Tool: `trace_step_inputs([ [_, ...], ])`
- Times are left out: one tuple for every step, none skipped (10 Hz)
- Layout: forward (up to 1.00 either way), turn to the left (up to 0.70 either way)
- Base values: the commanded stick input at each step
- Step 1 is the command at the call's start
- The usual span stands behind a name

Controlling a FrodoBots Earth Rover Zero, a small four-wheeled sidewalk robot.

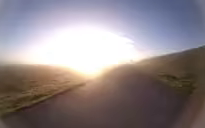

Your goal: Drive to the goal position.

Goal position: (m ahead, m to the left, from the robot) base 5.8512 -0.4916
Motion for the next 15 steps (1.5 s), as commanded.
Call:
trace_step_inputs([
  [1.00,0.00],
  [1.00,0.00],
  [1.00,0.00],
  [1.00,0.00],
  [1.00,0.00],
  [1.00,0.00],
  [1.00,0.00],
  [1.00,-0.07],
  [1.00,-0.17],
  [1.00,-0.26],
  [1.00,-0.35],
  [1.00,-0.40],
  [1.00,-0.40],
  [1.00,-0.35],
  [1.00,-0.17],
])
